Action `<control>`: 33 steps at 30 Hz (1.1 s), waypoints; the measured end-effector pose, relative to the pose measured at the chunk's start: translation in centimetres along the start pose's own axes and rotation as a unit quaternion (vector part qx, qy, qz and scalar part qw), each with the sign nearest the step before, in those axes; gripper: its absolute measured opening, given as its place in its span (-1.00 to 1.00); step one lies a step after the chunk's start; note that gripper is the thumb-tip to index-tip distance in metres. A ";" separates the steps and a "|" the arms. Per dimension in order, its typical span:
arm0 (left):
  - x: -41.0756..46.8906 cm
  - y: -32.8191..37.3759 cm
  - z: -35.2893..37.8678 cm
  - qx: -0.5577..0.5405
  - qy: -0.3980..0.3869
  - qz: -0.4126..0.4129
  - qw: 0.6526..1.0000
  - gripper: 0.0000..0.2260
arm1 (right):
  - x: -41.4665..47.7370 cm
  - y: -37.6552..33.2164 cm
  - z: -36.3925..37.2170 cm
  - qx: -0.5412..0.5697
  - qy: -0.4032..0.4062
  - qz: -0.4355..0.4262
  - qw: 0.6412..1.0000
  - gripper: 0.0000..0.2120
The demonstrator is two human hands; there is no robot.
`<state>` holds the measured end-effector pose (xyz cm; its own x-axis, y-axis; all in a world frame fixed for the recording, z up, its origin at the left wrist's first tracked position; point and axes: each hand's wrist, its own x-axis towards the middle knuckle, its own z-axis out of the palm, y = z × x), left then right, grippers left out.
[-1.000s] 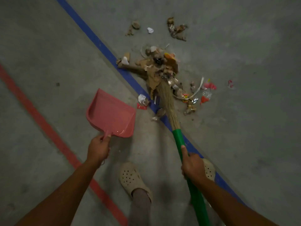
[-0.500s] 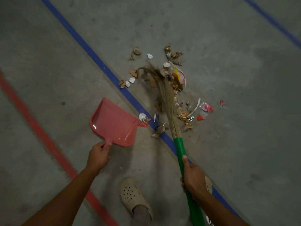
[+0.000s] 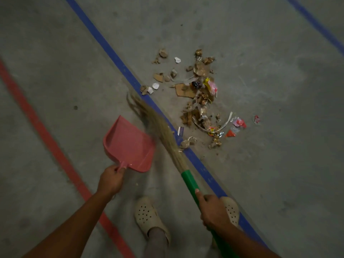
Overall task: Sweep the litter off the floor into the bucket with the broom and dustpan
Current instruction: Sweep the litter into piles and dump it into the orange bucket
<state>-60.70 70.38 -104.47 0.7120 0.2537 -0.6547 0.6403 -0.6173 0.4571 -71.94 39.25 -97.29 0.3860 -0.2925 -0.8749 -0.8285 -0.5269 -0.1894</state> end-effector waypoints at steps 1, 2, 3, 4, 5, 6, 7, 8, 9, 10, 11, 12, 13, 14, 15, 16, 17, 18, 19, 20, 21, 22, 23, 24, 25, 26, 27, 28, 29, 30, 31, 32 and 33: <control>-0.3 -0.3 0.3 0.008 -0.004 -0.008 1.000 -0.61 | 0.4 0.9 0.3 -0.016 -0.015 0.015 1.000 -0.50; -0.5 -0.7 0.6 0.015 -0.009 -0.014 1.000 -0.62 | 0.7 1.7 0.4 -0.035 -0.028 0.026 0.999 -0.52; -0.8 -1.0 0.9 0.018 -0.014 -0.019 1.000 -0.62 | 1.0 2.5 0.2 -0.056 -0.041 0.039 0.997 -0.56; -1.1 -1.2 1.4 0.021 -0.020 -0.020 0.999 -0.62 | 1.7 3.6 0.1 -0.080 -0.039 0.048 0.995 -0.60; -1.4 -1.4 1.8 0.023 -0.025 -0.022 0.999 -0.62 | 2.2 4.4 -0.4 -0.092 -0.021 0.065 0.993 -0.58; -1.7 -1.5 2.2 0.025 -0.029 -0.019 0.999 -0.62 | 2.9 5.5 -0.8 -0.089 0.015 0.071 0.993 -0.44; -2.1 -1.5 2.7 0.025 -0.034 -0.018 0.999 -0.62 | 3.6 6.6 -1.2 -0.070 0.050 0.073 0.994 -0.31; -2.5 -1.3 3.2 0.023 -0.040 -0.020 0.999 -0.62 | 4.3 7.6 -1.6 -0.057 0.058 0.063 0.995 -0.25; -2.9 -1.1 3.6 0.021 -0.044 -0.022 0.999 -0.61 | 4.6 8.3 -2.3 -0.041 0.052 0.056 0.996 -0.26; -3.3 -0.8 3.9 0.020 -0.046 -0.020 0.999 -0.59 | 4.8 8.8 -3.1 -0.017 0.049 0.046 0.998 -0.30; -3.8 -0.4 4.3 0.020 -0.048 -0.019 0.998 -0.58 | 4.6 9.3 -4.2 0.006 0.052 0.047 0.998 -0.33; -4.3 0.0 4.7 0.018 -0.053 -0.018 0.998 -0.57 | 4.5 9.9 -5.3 0.021 0.059 0.030 0.998 -0.34; -4.8 0.5 5.1 0.014 -0.058 -0.018 0.998 -0.57 | 4.2 10.3 -6.5 0.024 0.065 0.019 0.997 -0.35; -5.4 0.9 5.6 0.010 -0.061 -0.018 0.998 -0.57 | 4.1 10.8 -7.5 0.028 0.076 0.002 0.997 -0.35; -5.8 1.4 6.0 0.007 -0.061 -0.017 0.998 -0.57 | 3.8 11.4 -8.3 0.029 0.077 -0.010 0.997 -0.36; -6.3 1.8 6.5 0.006 -0.060 -0.017 0.998 -0.56 | 3.7 12.1 -8.9 0.027 0.077 -0.017 0.997 -0.36; -6.9 2.3 7.1 0.008 -0.059 -0.017 0.998 -0.55 | 3.5 12.9 -9.4 0.020 0.078 -0.019 0.997 -0.36; -7.3 2.7 7.6 0.010 -0.059 -0.017 0.998 -0.55 | 3.4 13.8 -9.8 0.011 0.079 -0.026 0.996 -0.37; -7.8 3.0 8.3 0.010 -0.060 -0.020 0.998 -0.55 | 3.3 14.8 -10.2 -0.006 0.077 -0.030 0.997 -0.38; -8.3 3.4 9.0 0.010 -0.060 -0.025 0.998 -0.55 | 3.2 15.9 -10.5 -0.027 0.074 -0.036 0.996 -0.40; -8.8 3.5 9.7 0.009 -0.060 -0.029 0.998 -0.55 | 3.1 17.1 -10.6 -0.051 0.068 -0.043 0.995 -0.42; -9.3 3.5 10.4 0.012 -0.060 -0.030 0.998 -0.54 | 3.2 18.3 -10.7 -0.077 0.062 -0.048 0.994 -0.43; -9.8 3.6 11.2 0.016 -0.062 -0.031 0.997 -0.53 | 3.3 19.3 -10.9 -0.107 0.054 -0.047 0.992 -0.44; -10.2 3.5 11.9 0.021 -0.065 -0.034 0.997 -0.53 | 3.5 20.3 -11.0 -0.134 0.044 -0.040 0.989 -0.45; -10.6 3.5 12.6 0.026 -0.069 -0.039 0.997 -0.54 | 3.8 21.0 -11.2 -0.153 0.029 -0.026 0.987 -0.45; -10.8 3.5 13.2 0.032 -0.073 -0.043 0.996 -0.55 | 4.4 21.7 -11.3 -0.158 0.016 -0.010 0.987 -0.45; -11.1 3.5 13.8 0.040 -0.077 -0.048 0.995 -0.57 | 4.9 22.1 -11.4 -0.150 0.009 0.005 0.989 -0.44; -11.3 3.5 14.3 0.045 -0.082 -0.052 0.994 -0.58 | 5.4 22.3 -11.6 -0.133 0.012 0.019 0.991 -0.43; -11.4 3.6 14.7 0.047 -0.087 -0.055 0.994 -0.58 | 5.9 22.4 -11.8 -0.118 0.026 0.026 0.992 -0.40; -11.6 3.8 15.1 0.047 -0.092 -0.057 0.993 -0.60 | 6.3 22.5 -12.0 -0.103 0.044 0.024 0.993 -0.36; -11.6 3.9 15.4 0.045 -0.097 -0.057 0.993 -0.61 | 6.7 22.4 -12.2 -0.085 0.060 0.020 0.994 -0.34; -11.7 4.1 15.7 0.046 -0.100 -0.057 0.992 -0.61 | 6.9 22.4 -12.4 -0.065 0.072 0.015 0.995 -0.33; -11.7 4.3 15.9 0.048 -0.101 -0.057 0.992 -0.60 | 7.0 22.3 -12.5 -0.044 0.082 0.010 0.996 -0.33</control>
<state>-70.82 52.93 -104.43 0.5583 0.1767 -0.8106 0.6757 -0.6637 0.3207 -82.64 15.46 -102.03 0.4371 -0.4252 -0.7926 -0.8003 -0.5861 -0.1269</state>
